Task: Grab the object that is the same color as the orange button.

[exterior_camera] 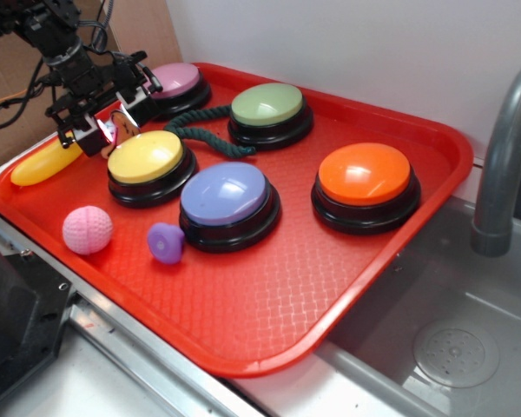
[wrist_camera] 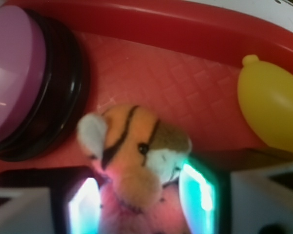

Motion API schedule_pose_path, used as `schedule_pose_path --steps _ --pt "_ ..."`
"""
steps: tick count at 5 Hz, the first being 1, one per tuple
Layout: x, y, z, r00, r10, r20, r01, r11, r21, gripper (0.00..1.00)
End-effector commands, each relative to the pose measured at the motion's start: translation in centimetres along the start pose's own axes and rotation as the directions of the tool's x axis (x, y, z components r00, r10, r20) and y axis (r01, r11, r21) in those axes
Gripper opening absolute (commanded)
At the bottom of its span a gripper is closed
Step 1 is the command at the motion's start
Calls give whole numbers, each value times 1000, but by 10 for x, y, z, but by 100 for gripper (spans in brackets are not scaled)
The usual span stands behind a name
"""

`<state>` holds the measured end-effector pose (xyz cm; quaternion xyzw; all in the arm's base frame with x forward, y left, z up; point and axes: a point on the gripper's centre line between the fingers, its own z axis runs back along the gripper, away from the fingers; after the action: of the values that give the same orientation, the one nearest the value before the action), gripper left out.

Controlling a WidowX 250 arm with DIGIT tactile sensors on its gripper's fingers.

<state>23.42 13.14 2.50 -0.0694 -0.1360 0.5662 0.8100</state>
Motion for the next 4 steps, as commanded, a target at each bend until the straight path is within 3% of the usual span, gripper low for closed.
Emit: schedule_pose_path --steps 1,2,3,4 --pt "5 7 15 997 -77 24 76 996 42 1" --pt "2 -1 47 964 -264 8 263 962 78 0" --pt "-10 -14 85 874 -477 -89 483 873 64 0" --pt "-27 -31 106 729 -665 -163 672 740 -13 0"
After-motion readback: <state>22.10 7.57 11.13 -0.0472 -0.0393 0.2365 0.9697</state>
